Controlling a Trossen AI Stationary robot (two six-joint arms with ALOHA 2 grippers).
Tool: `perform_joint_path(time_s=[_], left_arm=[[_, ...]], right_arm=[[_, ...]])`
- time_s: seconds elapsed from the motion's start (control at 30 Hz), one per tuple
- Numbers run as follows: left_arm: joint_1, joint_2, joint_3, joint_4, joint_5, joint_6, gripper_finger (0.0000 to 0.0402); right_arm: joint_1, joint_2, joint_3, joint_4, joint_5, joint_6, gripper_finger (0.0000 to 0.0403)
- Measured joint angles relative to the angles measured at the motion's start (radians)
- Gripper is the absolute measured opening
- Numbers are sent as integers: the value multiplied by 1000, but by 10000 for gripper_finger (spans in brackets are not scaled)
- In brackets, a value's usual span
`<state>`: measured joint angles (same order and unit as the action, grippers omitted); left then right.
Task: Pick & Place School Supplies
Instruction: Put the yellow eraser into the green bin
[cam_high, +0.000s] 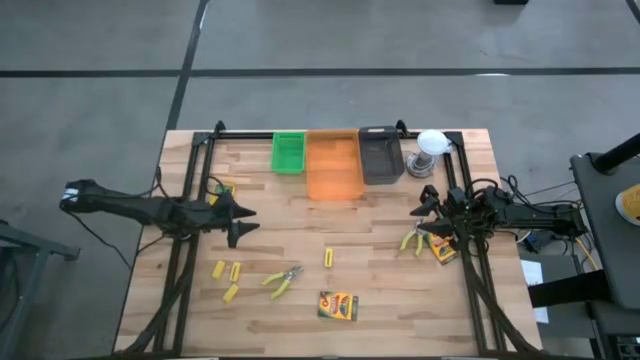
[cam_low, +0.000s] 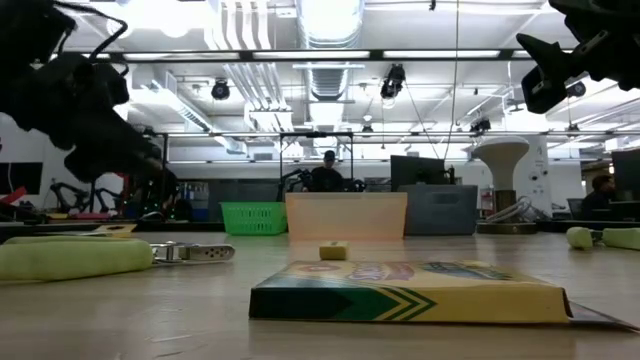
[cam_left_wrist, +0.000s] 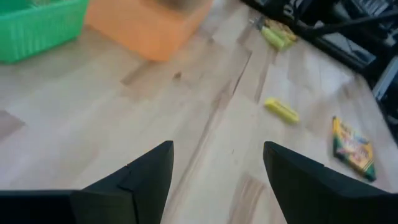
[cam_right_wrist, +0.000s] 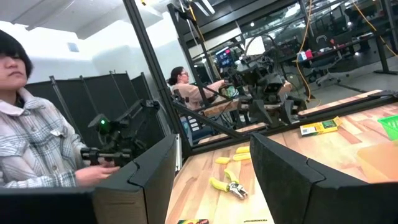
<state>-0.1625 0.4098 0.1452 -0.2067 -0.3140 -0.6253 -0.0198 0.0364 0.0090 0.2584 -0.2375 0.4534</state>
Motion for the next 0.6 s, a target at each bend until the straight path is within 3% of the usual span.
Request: perform_joint_path(time_s=[0.33, 0.47, 0.6], left_arm=[[-1, 20, 190, -51, 16, -13, 255], [-1, 55, 287, -251, 28, -87, 255], [-1, 100, 377, -419, 29, -273, 255]], right_arm=[[0, 0, 0, 0, 0, 0, 201], [0, 0, 0, 0, 0, 0, 201], [0, 0, 0, 0, 0, 0, 201]])
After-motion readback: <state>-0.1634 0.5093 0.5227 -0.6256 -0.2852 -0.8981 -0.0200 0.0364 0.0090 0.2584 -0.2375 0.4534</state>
